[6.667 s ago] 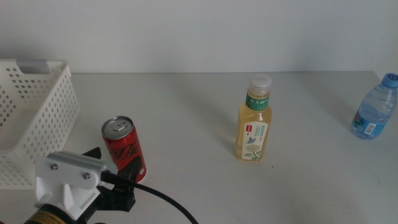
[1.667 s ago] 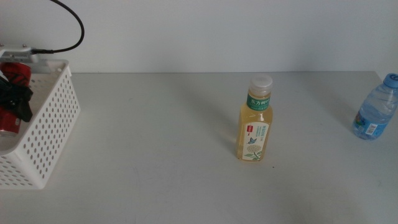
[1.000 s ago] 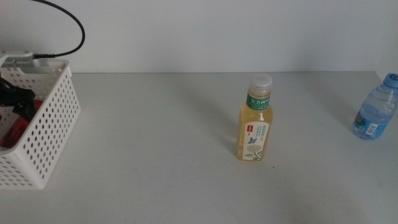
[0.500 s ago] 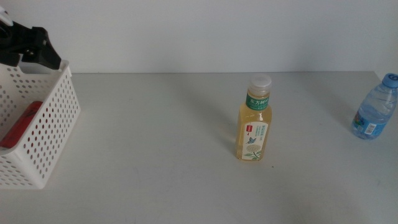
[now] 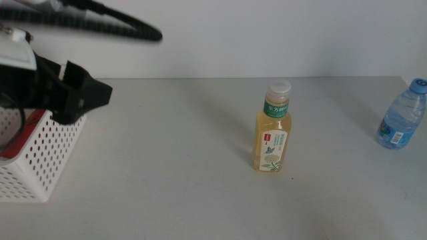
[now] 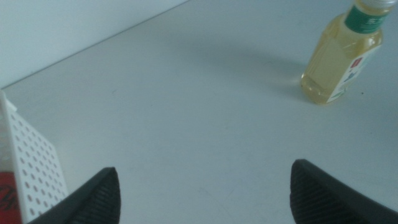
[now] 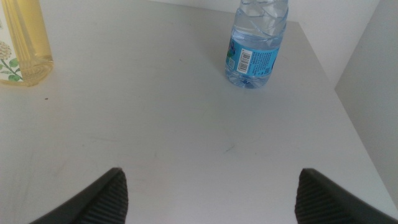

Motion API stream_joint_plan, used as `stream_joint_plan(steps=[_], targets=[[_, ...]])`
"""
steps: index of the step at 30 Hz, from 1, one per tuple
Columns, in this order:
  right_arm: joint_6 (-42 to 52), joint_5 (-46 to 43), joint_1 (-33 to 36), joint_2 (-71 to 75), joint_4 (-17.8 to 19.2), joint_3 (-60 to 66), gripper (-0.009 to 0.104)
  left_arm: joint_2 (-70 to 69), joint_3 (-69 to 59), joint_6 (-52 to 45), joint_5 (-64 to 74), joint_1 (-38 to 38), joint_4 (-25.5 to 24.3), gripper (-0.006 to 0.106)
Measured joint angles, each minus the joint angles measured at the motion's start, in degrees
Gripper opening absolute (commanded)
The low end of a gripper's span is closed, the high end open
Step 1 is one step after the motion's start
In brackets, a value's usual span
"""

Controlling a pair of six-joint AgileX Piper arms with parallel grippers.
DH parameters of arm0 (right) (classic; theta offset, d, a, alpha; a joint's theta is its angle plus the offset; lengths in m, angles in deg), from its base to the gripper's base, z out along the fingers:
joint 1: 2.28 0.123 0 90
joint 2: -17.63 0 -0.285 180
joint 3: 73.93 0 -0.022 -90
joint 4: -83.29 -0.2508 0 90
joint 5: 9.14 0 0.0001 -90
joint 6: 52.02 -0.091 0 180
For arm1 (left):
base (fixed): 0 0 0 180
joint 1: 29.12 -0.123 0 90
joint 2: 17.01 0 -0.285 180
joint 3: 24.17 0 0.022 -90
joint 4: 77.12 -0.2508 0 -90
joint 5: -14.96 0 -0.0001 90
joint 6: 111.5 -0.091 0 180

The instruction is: Use arms to grab the bottles and put them into the dustbin to the left of the table.

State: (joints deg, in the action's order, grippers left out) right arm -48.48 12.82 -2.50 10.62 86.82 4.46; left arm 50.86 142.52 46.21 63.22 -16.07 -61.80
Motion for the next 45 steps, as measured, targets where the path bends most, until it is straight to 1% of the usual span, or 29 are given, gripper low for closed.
stream_joint_plan(steps=[3, 6, 8, 10, 15, 30, 36, 42, 45], targets=[[0.0, 0.0, 0.0, 0.0, 0.0, 0.0, 0.085, -5.35, -7.9, 7.1, -7.74, 7.37, -5.99, 0.093], [0.0, 0.0, 0.0, 0.0, 0.0, 0.0, 0.085, -9.98, -16.91, 17.59, -16.03, 16.2, -14.71, 0.093], [0.0, 0.0, 0.0, 0.0, 0.0, 0.0, 0.085, -12.14, -22.08, 23.31, -20.64, 21.06, -19.28, 0.093], [0.0, 0.0, 0.0, 0.0, 0.0, 0.0, 0.085, -13.94, -25.89, 27.3, -24.54, 24.1, -21.9, 0.093], [0.0, 0.0, 0.0, 0.0, 0.0, 0.0, 0.085, -15.22, -32.24, 30.18, -31.37, 27.97, -23.13, 0.093], [0.0, 0.0, 0.0, 0.0, 0.0, 0.0, 0.085, -14.19, -34.04, 30.37, -37.88, 28.21, -23.51, 0.093], [0.0, 0.0, 0.0, 0.0, 0.0, 0.0, 0.085, -6.32, -34.04, 30.37, -47.65, 28.21, -23.89, 0.093], [0.0, 0.0, 0.0, 0.0, 0.0, 0.0, 0.085, 5.8, -34.04, 30.37, -62.06, 28.21, -27.38, 0.093], [0.0, 0.0, 0.0, 0.0, 0.0, 0.0, 0.085, 11.99, -34.04, 30.92, -71.35, 28.21, -28.04, 0.093]])
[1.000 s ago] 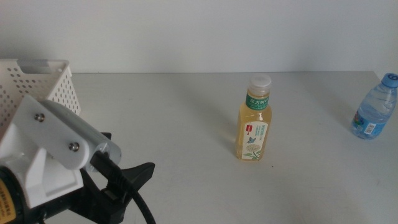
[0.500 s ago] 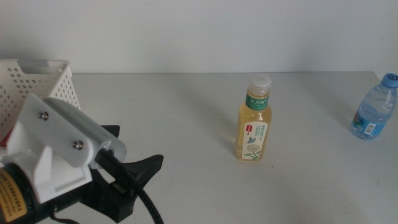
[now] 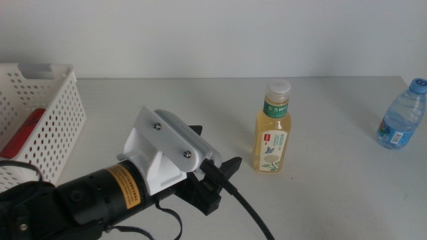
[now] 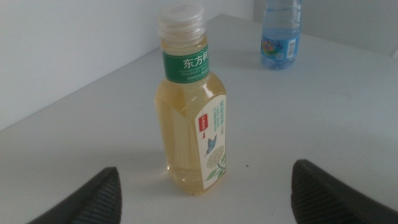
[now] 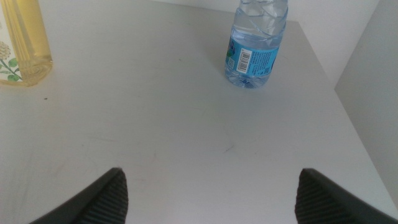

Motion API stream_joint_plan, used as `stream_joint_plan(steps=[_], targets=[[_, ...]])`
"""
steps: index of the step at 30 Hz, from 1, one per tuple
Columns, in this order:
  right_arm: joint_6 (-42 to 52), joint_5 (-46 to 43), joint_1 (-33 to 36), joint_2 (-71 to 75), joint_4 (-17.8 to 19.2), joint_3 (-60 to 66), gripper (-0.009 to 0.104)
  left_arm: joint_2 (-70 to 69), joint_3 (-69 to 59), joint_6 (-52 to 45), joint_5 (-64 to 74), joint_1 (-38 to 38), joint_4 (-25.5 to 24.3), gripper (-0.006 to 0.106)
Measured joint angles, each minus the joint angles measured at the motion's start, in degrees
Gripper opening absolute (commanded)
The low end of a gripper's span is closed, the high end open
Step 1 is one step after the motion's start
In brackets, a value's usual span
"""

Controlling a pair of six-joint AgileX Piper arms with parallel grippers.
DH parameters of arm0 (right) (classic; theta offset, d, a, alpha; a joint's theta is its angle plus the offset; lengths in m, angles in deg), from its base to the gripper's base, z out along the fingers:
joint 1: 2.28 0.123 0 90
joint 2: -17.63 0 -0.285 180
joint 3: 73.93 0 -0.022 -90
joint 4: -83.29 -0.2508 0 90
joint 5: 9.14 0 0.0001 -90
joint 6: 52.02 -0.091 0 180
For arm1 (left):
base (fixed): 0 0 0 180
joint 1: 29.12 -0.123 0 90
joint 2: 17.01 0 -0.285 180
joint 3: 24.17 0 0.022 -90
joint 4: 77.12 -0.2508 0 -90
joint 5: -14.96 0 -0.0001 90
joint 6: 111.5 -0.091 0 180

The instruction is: Use arms to grab the bottles and put them into the dustbin to the left of the table.

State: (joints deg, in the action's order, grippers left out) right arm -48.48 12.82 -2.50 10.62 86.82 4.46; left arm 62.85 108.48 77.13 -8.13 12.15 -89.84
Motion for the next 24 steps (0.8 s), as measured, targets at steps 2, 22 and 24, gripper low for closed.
stream_joint_plan(steps=[2, 22, 24], targets=[[0.0, 0.0, 0.0, 0.0, 0.0, 0.0, 0.085, 4.24, 0.17, 0.85, -5.12, 0.0, -0.21, 0.093], [0.0, 0.0, 0.0, 0.0, 0.0, 0.0, 0.085, 32.09, 17.95, 2.66, -15.08, 0.0, -1.29, 0.093], [0.0, 0.0, 0.0, 0.0, 0.0, 0.0, 0.085, 33.56, 19.65, 2.71, -15.16, 0.0, -1.29, 0.093]])
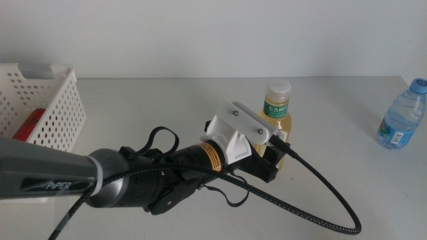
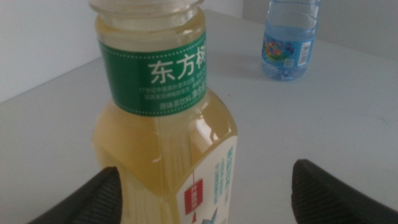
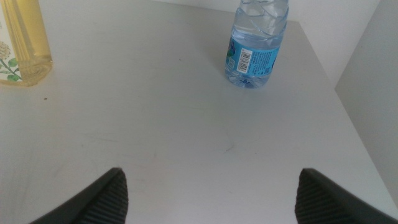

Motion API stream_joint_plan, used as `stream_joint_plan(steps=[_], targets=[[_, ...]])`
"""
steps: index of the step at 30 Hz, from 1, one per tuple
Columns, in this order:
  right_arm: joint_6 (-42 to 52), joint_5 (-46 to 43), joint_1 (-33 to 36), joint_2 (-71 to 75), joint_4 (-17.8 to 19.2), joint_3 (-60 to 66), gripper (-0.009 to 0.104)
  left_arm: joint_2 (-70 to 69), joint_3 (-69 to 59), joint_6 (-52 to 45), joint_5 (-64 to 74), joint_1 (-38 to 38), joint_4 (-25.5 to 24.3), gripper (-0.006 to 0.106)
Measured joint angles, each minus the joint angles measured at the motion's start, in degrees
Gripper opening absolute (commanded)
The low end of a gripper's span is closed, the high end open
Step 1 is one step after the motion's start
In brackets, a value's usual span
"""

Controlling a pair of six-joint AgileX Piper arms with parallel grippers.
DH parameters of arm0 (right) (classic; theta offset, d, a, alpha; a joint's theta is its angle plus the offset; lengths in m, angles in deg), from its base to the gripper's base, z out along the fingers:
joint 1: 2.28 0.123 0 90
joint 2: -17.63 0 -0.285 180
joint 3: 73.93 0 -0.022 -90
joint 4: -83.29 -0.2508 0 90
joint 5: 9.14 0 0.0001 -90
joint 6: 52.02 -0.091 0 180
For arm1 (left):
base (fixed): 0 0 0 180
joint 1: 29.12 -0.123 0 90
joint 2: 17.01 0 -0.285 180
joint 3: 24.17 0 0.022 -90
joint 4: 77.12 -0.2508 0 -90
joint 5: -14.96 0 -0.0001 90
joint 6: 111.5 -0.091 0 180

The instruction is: Use arms to grab the bottles and put them into the dustbin to the left of the table.

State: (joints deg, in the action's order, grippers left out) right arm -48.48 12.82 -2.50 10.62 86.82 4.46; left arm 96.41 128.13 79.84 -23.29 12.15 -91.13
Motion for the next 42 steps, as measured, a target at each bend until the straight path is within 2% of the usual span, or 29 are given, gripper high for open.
stream_joint_plan(steps=[25, 28, 32, 34, 36, 40, 42], targets=[[0.0, 0.0, 0.0, 0.0, 0.0, 0.0, 0.085, 15.06, 12.86, 1.66, -3.75, -0.06, 0.91, 0.093], [0.0, 0.0, 0.0, 0.0, 0.0, 0.0, 0.085, 16.57, 14.27, 1.66, -3.84, -0.06, 1.54, 0.09], [0.0, 0.0, 0.0, 0.0, 0.0, 0.0, 0.085, 17.81, 15.55, 1.66, -4.74, -0.13, 1.91, 0.069], [0.0, 0.0, 0.0, 0.0, 0.0, 0.0, 0.085, 17.92, 15.7, 1.72, -4.74, -0.33, 1.29, 0.054], [0.0, 0.0, 0.0, 0.0, 0.0, 0.0, 0.085, 17.92, 15.72, 2.82, -4.79, -0.8, -0.7, 0.032], [0.0, 0.0, 0.0, 0.0, 0.0, 0.0, 0.085, 16.18, 15.84, 8.91, -0.28, -2.12, -5.28, 0.0], [0.0, 0.0, 0.0, 0.0, 0.0, 0.0, 0.085, 13.1, 15.84, 13.52, 7.23, -2.98, -9.55, -0.002]])
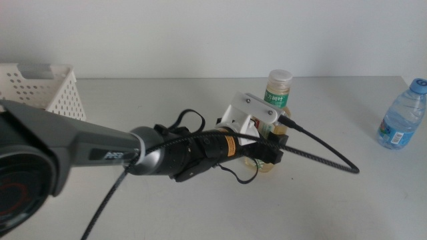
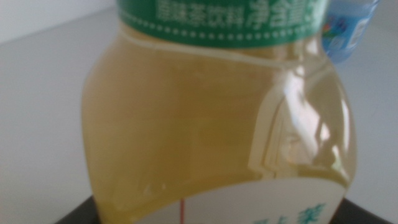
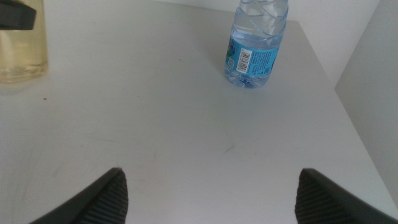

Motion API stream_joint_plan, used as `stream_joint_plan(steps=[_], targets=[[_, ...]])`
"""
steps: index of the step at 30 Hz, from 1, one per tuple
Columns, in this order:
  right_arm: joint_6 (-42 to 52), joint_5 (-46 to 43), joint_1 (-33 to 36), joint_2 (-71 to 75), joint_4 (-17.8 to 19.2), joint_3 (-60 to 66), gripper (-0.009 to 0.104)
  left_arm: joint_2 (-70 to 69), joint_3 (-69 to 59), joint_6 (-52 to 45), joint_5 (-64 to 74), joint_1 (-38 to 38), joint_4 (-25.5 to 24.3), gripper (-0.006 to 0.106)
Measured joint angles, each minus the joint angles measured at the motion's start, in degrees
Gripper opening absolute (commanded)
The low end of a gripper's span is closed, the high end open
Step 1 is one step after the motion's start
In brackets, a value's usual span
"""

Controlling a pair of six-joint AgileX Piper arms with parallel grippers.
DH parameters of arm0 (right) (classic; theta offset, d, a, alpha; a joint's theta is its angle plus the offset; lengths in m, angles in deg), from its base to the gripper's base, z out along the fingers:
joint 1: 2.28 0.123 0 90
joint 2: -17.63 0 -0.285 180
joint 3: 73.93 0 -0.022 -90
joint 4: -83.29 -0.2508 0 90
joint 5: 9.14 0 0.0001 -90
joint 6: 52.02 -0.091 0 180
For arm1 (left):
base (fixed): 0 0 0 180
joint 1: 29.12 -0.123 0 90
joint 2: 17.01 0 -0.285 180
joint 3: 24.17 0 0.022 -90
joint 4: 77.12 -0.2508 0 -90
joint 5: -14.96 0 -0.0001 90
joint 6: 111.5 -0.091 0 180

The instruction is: Use arms to grab the bottles and put them into the dustbin to the left of the table.

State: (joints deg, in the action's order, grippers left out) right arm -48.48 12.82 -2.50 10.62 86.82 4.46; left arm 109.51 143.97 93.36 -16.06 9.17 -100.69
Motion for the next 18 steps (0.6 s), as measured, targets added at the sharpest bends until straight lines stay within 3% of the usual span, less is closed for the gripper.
stream_joint_plan(steps=[6, 12, 18], targets=[[0.0, 0.0, 0.0, 0.0, 0.0, 0.0, 0.085, -11.16, -0.56, 17.54, 24.68, -3.7, -14.18, -0.002], [0.0, 0.0, 0.0, 0.0, 0.0, 0.0, 0.085, -22.39, -0.61, 31.5, 38.64, -5.69, -30.8, -0.002], [0.0, 0.0, 0.0, 0.0, 0.0, 0.0, 0.085, -30.07, -0.61, 32.52, 42.68, -5.69, -33.94, -0.002]])
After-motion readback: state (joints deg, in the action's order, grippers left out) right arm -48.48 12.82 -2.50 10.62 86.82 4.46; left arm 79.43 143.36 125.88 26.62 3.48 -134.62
